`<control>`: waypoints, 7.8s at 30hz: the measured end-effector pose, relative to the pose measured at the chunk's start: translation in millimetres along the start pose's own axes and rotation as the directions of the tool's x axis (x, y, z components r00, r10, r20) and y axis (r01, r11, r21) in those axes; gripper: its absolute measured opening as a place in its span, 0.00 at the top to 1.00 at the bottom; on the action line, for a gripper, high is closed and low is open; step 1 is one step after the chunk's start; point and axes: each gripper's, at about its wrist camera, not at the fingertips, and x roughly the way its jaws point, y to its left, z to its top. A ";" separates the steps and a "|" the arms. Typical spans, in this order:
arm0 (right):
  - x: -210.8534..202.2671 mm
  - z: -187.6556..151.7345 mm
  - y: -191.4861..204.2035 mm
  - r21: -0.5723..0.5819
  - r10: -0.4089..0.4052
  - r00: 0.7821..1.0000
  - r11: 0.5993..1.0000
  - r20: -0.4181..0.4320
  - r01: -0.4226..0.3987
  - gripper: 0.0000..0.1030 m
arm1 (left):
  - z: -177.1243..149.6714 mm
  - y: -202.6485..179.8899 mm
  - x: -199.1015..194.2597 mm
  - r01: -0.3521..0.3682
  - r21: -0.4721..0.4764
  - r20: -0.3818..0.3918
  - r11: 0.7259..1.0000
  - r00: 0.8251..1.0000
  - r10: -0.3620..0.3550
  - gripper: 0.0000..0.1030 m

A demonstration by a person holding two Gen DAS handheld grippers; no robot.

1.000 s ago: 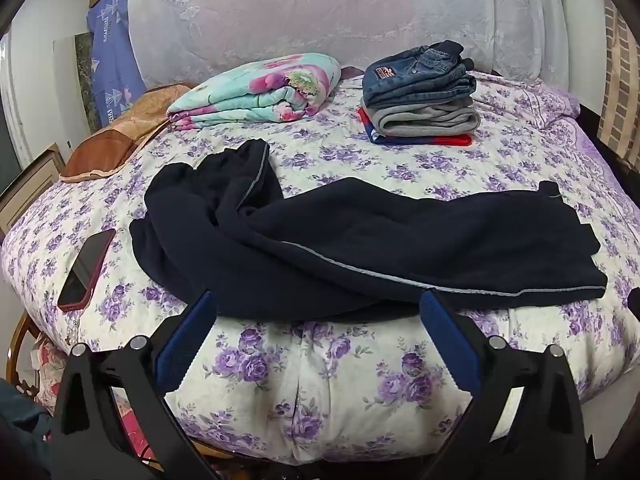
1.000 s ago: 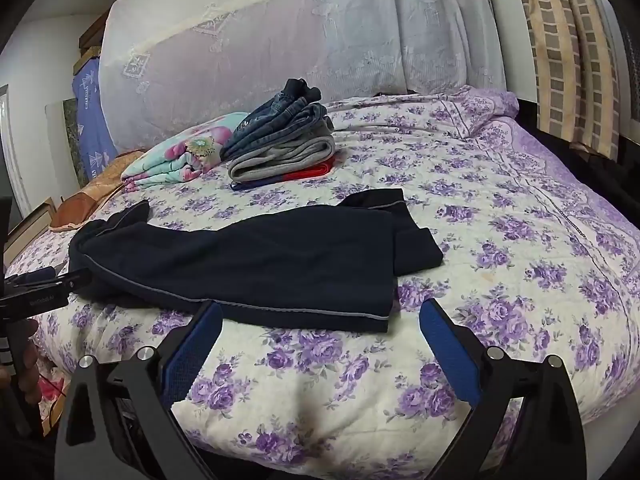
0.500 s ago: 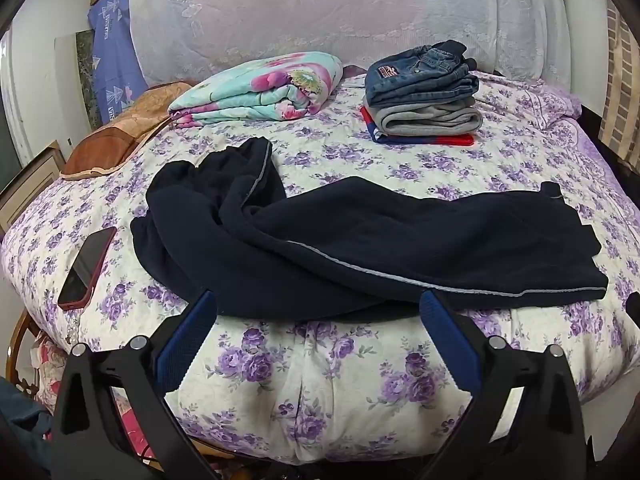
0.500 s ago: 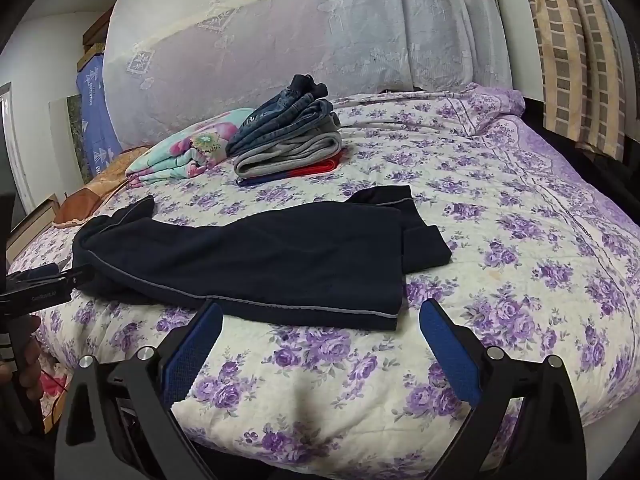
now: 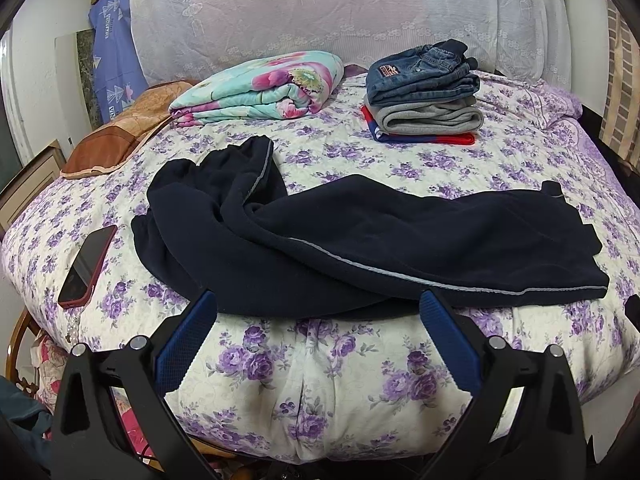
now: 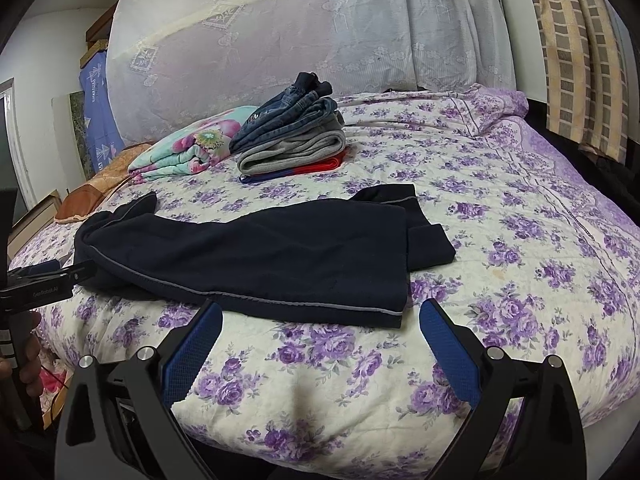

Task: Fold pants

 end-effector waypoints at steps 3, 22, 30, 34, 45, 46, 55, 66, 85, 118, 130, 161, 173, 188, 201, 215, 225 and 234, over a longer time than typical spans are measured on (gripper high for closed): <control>0.3 -0.2 -0.2 0.000 0.000 1.000 1.000 0.000 0.000 0.03 | 0.1 0.0 0.0 0.000 0.000 0.000 1.000 1.000 0.000 0.04; 3.7 -3.0 -0.8 0.003 0.001 1.000 1.000 -0.014 -0.001 0.03 | -0.8 1.5 0.2 -0.001 0.000 -0.002 1.000 1.000 0.001 0.04; 5.6 -3.1 -0.9 0.004 0.000 1.000 1.000 -0.022 0.000 0.03 | -2.9 3.4 0.6 0.000 0.000 -0.003 1.000 1.000 0.000 0.04; 5.7 -3.3 -0.8 0.003 0.001 1.000 1.000 -0.022 -0.001 0.03 | -2.7 3.2 0.7 0.000 0.000 -0.004 1.000 1.000 0.000 0.04; 14.6 -5.0 -2.5 -0.016 -0.010 0.999 1.000 -0.041 0.009 0.03 | -4.6 14.8 -0.4 -0.020 -0.002 0.017 1.000 1.000 0.020 0.04; 16.6 -4.3 -4.0 -0.027 -0.019 0.999 0.999 -0.045 0.017 0.03 | -0.5 21.6 -3.6 -0.029 -0.006 0.034 1.000 0.999 0.029 0.04; 42.6 13.1 -48.5 -0.037 -0.148 0.987 0.989 -0.064 0.145 0.03 | 116.0 59.7 51.9 -0.139 0.090 -0.029 0.986 0.989 0.142 0.04; 68.9 33.0 -82.0 -0.076 -0.149 0.980 0.987 -0.133 0.139 0.03 | 144.2 47.0 248.4 -0.125 0.226 -0.491 0.966 0.842 0.223 0.31; 61.5 93.4 -108.9 0.195 0.427 0.904 0.888 -0.013 -0.417 0.86 | 156.6 95.3 143.5 0.050 -0.065 -0.279 0.997 0.958 -0.066 0.83; 216.0 119.8 -126.3 0.135 0.059 0.921 0.991 -0.384 -0.007 0.03 | 169.2 12.9 264.3 0.032 0.171 -0.515 0.985 0.855 0.062 0.26; 147.7 156.4 -131.0 0.299 0.344 0.932 0.907 -0.116 -0.297 0.86 | 193.9 87.5 186.3 0.131 -0.199 -0.246 0.971 0.953 -0.179 0.91; 188.7 92.1 -126.6 0.073 -0.038 0.919 0.995 -0.392 0.072 0.13 | 191.1 151.5 97.6 0.100 -0.264 -0.137 0.959 0.981 -0.140 0.17; 102.1 90.7 -129.9 0.132 0.142 0.971 0.984 -0.194 -0.118 0.87 | 66.3 178.5 156.3 -0.056 -0.364 -0.375 0.930 0.923 -0.091 0.17; 43.7 66.4 -169.6 -0.033 -0.210 0.975 0.978 -0.076 0.208 0.66 | 72.9 161.1 126.8 0.164 -0.443 -0.199 0.881 0.941 -0.275 0.84; 122.7 110.3 -197.1 0.007 -0.171 0.953 0.984 -0.252 0.179 0.10 | 68.7 130.9 164.0 0.196 -0.452 -0.305 0.870 0.883 -0.357 0.06; -32.1 148.2 -140.8 -0.148 0.136 0.915 0.985 0.379 -0.085 0.81 | 99.8 187.6 78.6 0.330 -0.511 -0.041 0.794 0.913 -0.405 0.86; -12.4 -25.3 -211.9 0.106 -0.047 0.997 0.993 -0.066 0.054 0.28 | 7.9 251.6 60.8 0.112 -0.523 -0.289 0.845 0.909 -0.300 0.49; 49.2 -2.2 -187.1 0.171 0.021 0.988 0.985 -0.156 0.006 0.06 | 14.7 227.7 75.8 0.060 -0.461 -0.269 0.885 0.941 -0.204 0.05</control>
